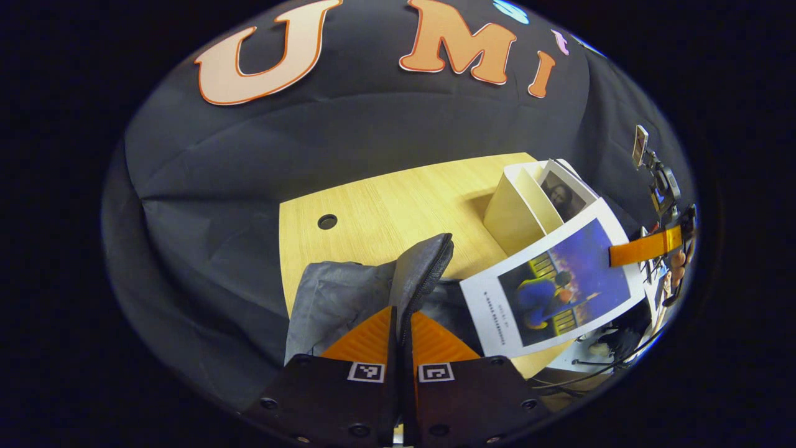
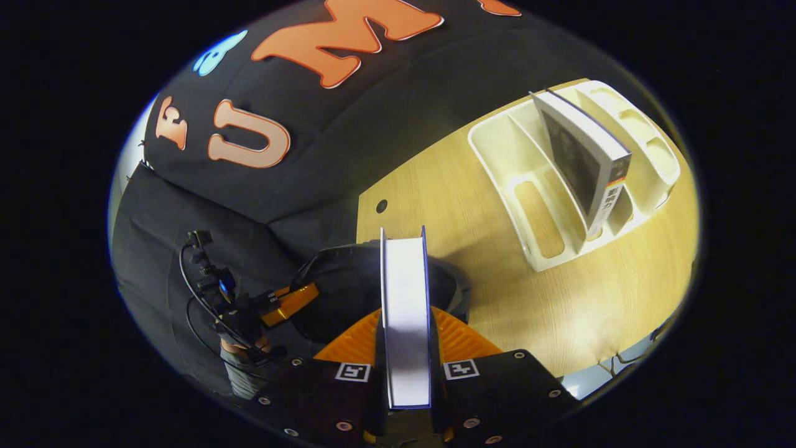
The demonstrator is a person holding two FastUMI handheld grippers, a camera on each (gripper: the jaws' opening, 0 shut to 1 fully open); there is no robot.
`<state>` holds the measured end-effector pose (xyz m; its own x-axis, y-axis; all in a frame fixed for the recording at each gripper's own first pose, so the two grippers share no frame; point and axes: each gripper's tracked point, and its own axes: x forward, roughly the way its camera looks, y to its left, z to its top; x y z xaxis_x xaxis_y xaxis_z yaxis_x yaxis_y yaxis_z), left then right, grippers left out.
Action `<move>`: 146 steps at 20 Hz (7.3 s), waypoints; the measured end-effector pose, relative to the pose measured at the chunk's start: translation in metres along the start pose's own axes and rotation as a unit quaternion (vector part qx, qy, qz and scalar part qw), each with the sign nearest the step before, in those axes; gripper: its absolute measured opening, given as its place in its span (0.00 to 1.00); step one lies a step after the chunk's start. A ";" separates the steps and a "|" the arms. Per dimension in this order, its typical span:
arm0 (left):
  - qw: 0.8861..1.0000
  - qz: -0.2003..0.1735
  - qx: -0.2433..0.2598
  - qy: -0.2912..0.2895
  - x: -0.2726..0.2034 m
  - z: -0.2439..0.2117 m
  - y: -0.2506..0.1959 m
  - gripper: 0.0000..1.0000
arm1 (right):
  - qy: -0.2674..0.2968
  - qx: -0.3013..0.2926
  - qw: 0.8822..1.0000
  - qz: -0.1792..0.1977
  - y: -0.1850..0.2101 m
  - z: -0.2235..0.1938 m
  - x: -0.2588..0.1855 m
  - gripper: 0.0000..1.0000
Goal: Open the schoolbag, grab two books from the bookshelf and put them into the schoolbag.
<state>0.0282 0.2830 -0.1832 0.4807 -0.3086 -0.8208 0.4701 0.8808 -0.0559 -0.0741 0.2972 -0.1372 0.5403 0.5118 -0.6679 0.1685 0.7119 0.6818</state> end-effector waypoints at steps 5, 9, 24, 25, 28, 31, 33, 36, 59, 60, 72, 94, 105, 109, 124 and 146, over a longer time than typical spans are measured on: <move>1.000 0.011 0.001 -0.019 -0.006 0.004 -0.003 0.10 | 0.003 0.044 0.999 0.027 0.009 -0.016 0.047 0.28; 1.000 0.013 -0.005 -0.024 -0.006 0.003 -0.007 0.06 | 0.008 0.105 0.992 0.063 0.025 -0.032 0.070 0.28; 0.998 0.008 -0.053 -0.044 -0.003 0.002 -0.030 0.05 | -0.043 0.182 0.979 0.083 0.037 -0.059 0.186 0.39; 0.997 0.009 -0.058 -0.045 -0.001 0.003 -0.033 0.05 | -0.039 0.181 0.979 0.081 0.038 -0.062 0.191 0.29; 0.997 0.016 -0.057 -0.046 -0.001 -0.001 -0.035 0.06 | 0.015 0.153 0.988 0.029 0.025 -0.091 0.211 0.39; 0.996 0.033 -0.066 -0.044 -0.001 -0.002 -0.030 0.06 | 0.061 0.123 0.991 -0.004 0.013 -0.103 0.199 0.83; 0.995 0.042 -0.076 -0.042 -0.001 -0.004 -0.025 0.06 | 0.074 0.098 0.992 -0.005 0.012 -0.097 0.184 0.83; 0.994 0.053 -0.086 -0.036 0.001 -0.008 -0.024 0.06 | 0.072 0.054 0.996 -0.012 0.010 -0.076 0.155 0.98; 0.991 0.089 -0.100 0.017 0.033 -0.020 -0.057 0.06 | -0.024 -0.207 0.957 -0.202 -0.122 0.151 -0.069 0.99; 0.990 0.093 -0.103 0.017 0.032 -0.021 -0.056 0.06 | -0.027 -0.210 0.954 -0.213 -0.131 0.163 -0.069 0.99; 0.982 0.140 -0.121 0.038 0.031 -0.034 -0.066 0.06 | 0.045 -0.176 0.950 -0.253 -0.207 0.206 -0.010 0.68; 0.999 0.017 0.002 0.035 0.040 -0.049 -0.066 0.06 | -0.104 -0.017 0.952 -0.288 -0.160 0.137 -0.111 0.32; 0.998 -0.031 0.050 0.013 0.036 -0.048 -0.061 0.06 | -0.157 0.065 0.949 -0.265 -0.122 0.058 -0.161 0.32; 0.996 -0.044 0.070 0.012 0.035 -0.047 -0.061 0.05 | -0.172 0.109 0.956 -0.211 -0.101 0.024 -0.157 0.30; 0.993 -0.055 0.104 -0.004 0.020 -0.039 -0.036 0.05 | -0.184 0.158 0.968 -0.068 -0.038 -0.039 -0.081 0.29; 0.990 -0.078 0.116 -0.034 -0.002 -0.023 -0.056 0.06 | -0.165 0.210 0.962 0.060 0.026 -0.067 0.117 0.28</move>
<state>-0.0160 0.2424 -0.1914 0.4328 -0.4649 -0.7724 0.6962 0.7167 -0.0412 -0.0615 0.4076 -0.2177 0.7972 0.3493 -0.4924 0.3682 0.3649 0.8551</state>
